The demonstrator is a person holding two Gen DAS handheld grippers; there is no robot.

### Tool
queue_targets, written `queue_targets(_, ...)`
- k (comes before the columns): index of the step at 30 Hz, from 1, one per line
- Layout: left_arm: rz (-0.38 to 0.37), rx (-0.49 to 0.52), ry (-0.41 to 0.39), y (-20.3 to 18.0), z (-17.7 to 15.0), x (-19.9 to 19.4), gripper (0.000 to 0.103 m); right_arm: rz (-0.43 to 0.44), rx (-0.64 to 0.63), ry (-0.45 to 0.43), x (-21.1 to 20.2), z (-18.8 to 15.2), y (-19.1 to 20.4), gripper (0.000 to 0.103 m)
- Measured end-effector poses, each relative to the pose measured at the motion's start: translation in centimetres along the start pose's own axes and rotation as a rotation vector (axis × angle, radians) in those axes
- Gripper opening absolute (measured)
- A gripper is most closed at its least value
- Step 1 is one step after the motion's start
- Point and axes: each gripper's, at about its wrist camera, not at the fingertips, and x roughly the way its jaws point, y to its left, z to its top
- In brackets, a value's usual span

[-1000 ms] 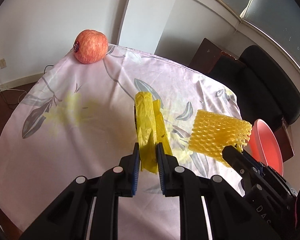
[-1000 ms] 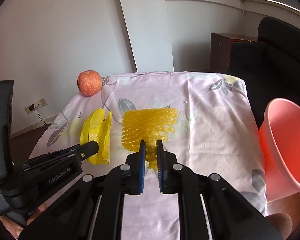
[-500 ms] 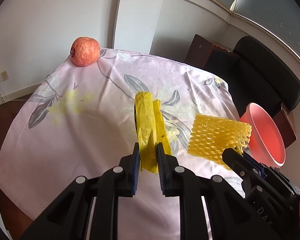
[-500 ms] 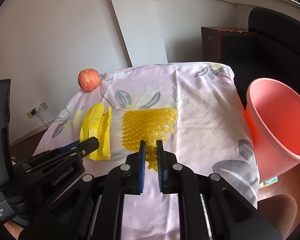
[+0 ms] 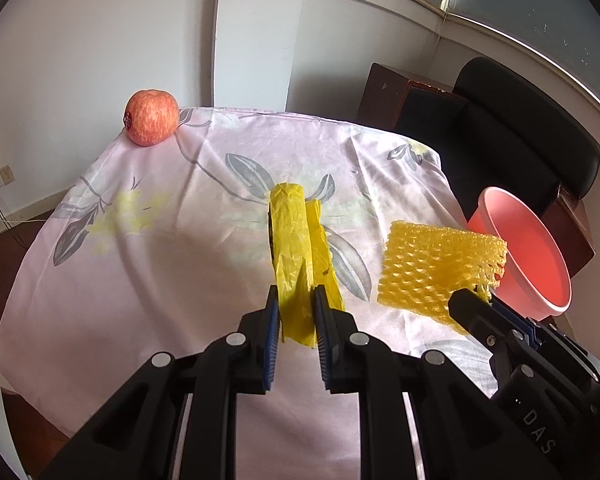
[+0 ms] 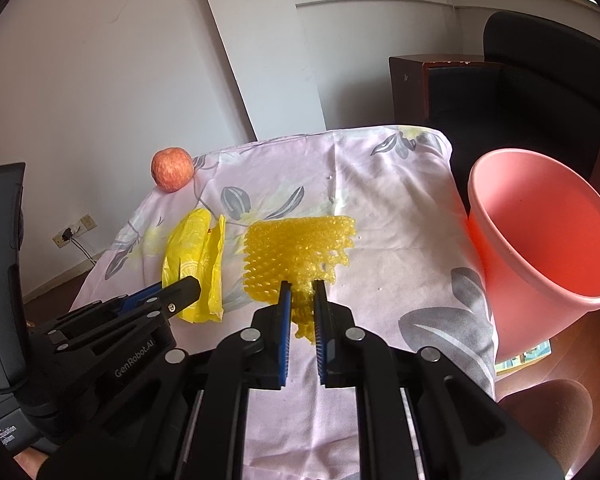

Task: Collect trash
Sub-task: 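Carry the yellow bag and foam net in both tools over the pink bucket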

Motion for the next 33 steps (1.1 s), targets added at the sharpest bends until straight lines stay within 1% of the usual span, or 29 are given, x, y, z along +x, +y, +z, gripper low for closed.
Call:
queue_targets(12,-0.003,0.061,0.011,-2.1,-0.4,0.5,0.016,-0.015,0.044,-0.011,-0.6,-0.6,-1.9,0.011)
queue_targets(19,-0.018,0.101,0.015,-3.8,-0.5,0.9,0.016,-0.040,0.077,-0.032,-1.3,-0.8,-3.4,0.011)
queue_targets(27,-0.064,0.181,-0.010,-7.8,0.3,1.0,0.016,-0.106,0.132,-0.078,-2.7,-0.6,-6.4,0.011)
queue_targets(33,-0.140,0.251,-0.029,-12.2,1.6,1.3,0.016,-0.196,0.189,-0.141,-4.4,0.4,-10.0,0.011)
